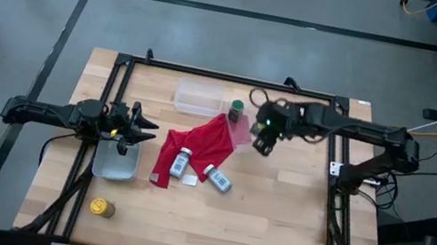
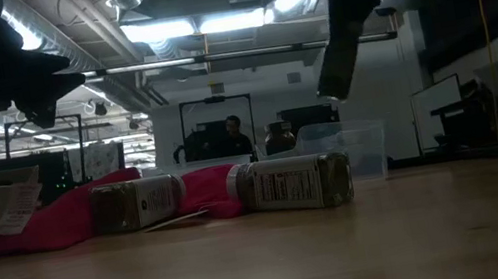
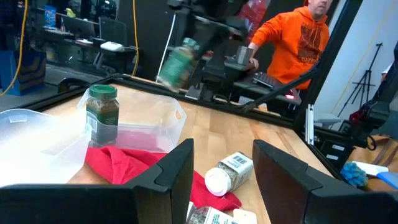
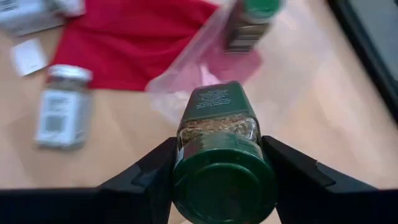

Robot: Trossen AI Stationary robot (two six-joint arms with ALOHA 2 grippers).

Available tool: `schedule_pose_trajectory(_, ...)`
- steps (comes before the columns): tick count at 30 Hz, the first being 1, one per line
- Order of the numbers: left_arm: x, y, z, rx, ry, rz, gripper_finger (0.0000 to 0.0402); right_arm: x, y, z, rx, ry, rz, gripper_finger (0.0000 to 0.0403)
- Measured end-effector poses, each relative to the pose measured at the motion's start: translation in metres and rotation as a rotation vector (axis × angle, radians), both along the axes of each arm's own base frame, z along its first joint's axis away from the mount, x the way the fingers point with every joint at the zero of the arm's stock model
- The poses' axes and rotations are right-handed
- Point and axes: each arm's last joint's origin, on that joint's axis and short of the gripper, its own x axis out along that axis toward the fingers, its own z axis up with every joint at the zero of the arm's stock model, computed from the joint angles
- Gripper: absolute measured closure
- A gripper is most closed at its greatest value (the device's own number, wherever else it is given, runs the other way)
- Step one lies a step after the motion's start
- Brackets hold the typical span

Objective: Sort spices by type
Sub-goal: Put the green seasoning bottle into the right transparent bin

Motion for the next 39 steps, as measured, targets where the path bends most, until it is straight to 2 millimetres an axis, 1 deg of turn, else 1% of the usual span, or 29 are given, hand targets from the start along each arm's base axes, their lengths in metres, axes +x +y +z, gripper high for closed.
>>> schedule_pose_trajectory(3,0.000,0.000,0.000,0.000,0.000,0.000,0.0251,0.005,-0.018,-0.007,-0.019,0.026,-0.004,0.0197)
schedule_pose_trajectory(6,0.000,0.000,0.000,0.000,0.000,0.000,0.0251,0.015,-0.034,-0.017,-0.036,0.034,0.007,0.0197)
schedule_pose_trajectory(11,0.000,0.000,0.000,0.000,0.001,-0.001,0.0251,0.031,-0.055,-0.042,-0.047,0.091,0.041,0.0191)
schedule_pose_trajectory(16,0.000,0.000,0.000,0.000,0.000,0.000,0.0251,0.041,-0.075,-0.066,-0.033,0.162,0.032,0.0189)
schedule_pose_trajectory(19,0.000,0.000,0.000,0.000,0.000,0.000,0.0251,0.043,-0.084,-0.079,0.008,0.187,0.020,0.0188)
schedule_pose_trajectory(23,0.000,0.000,0.000,0.000,0.000,-0.001,0.0251,0.046,-0.091,-0.090,0.036,0.207,0.009,0.0186)
schedule_pose_trajectory(26,0.000,0.000,0.000,0.000,0.000,0.000,0.0251,0.047,-0.092,-0.094,0.039,0.217,0.008,0.0184)
schedule_pose_trajectory(32,0.000,0.000,0.000,0.000,0.000,0.000,0.0251,0.051,-0.092,-0.093,0.028,0.183,0.008,0.0172)
schedule_pose_trajectory(39,0.000,0.000,0.000,0.000,0.000,0.000,0.0251,0.053,-0.093,-0.092,0.018,0.156,0.006,0.0169)
